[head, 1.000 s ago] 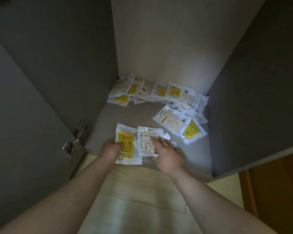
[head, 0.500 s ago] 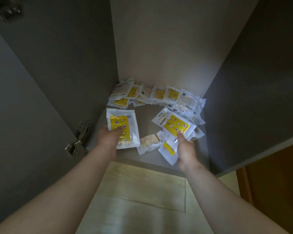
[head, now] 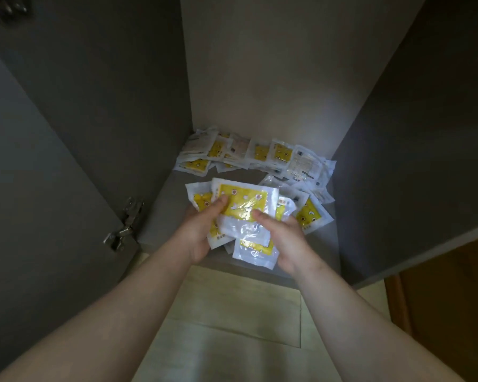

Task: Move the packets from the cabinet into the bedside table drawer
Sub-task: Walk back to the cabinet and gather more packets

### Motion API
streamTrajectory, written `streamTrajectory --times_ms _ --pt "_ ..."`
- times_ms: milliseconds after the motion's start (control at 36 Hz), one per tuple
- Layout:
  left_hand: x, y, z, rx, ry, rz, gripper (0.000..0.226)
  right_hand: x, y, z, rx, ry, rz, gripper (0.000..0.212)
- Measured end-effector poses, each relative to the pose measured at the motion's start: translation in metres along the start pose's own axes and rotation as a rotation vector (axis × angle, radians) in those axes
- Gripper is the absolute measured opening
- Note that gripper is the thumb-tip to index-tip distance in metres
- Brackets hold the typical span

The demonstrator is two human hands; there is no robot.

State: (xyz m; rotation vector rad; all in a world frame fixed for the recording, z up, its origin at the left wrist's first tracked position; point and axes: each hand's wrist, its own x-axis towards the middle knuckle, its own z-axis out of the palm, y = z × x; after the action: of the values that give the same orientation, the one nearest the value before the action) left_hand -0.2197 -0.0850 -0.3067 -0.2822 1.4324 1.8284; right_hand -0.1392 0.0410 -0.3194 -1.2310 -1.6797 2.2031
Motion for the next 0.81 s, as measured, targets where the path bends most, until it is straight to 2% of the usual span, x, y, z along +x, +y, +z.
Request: streamTrajectory --times_ms 83,139,194,306,417,500,528,583,639,667,722,806 --pt "0.003 -0.004 -0.003 0.001 0.089 0.044 0.047 -0.004 -0.003 0.001 -0.038 -0.054 -0.052 0.020" --pt "0.005 -0.004 -0.005 -0.040 0.135 0.068 0.044 -0.004 0.000 0.001 -0.028 -0.046 -0.068 0.009" --pt "0.006 -0.002 -0.008 -0.049 0.169 0.084 0.040 -0.004 0.001 0.000 -0.002 0.015 -0.077 0.011" --pt "0.008 -0.002 -0.013 0.071 0.259 0.173 0.033 0.001 -0.002 -0.004 0.141 0.190 -0.079 0.039" --pt "0.003 -0.002 -0.016 0.248 0.271 0.244 0.024 0.002 -0.010 -0.013 0.324 0.258 -0.126 0.020" --pt "-0.001 -0.003 -0.014 0.360 0.153 0.233 0.013 -0.001 -0.011 -0.014 0.314 0.200 -0.128 0.014" --pt "-0.002 -0.003 -0.013 0.374 0.100 0.213 0.011 -0.001 -0.009 -0.012 0.264 0.168 -0.112 0.019" --pt "-0.006 -0.005 -0.009 0.385 0.013 0.163 0.009 -0.003 -0.004 -0.005 0.132 0.132 -0.065 0.045" --pt "-0.007 -0.008 -0.006 0.368 -0.021 0.136 0.007 -0.001 0.003 0.000 0.095 0.080 -0.013 0.058" --pt "-0.008 -0.009 -0.005 0.340 -0.017 0.134 0.007 -0.001 0.005 0.001 0.089 0.058 0.012 0.057" --pt "-0.008 -0.011 -0.003 0.281 0.033 0.132 0.011 -0.001 0.007 0.004 0.063 0.041 0.041 0.040" --pt "-0.006 -0.013 0.000 0.170 0.108 0.110 0.022 -0.001 0.011 0.005 0.026 0.041 0.009 0.020"
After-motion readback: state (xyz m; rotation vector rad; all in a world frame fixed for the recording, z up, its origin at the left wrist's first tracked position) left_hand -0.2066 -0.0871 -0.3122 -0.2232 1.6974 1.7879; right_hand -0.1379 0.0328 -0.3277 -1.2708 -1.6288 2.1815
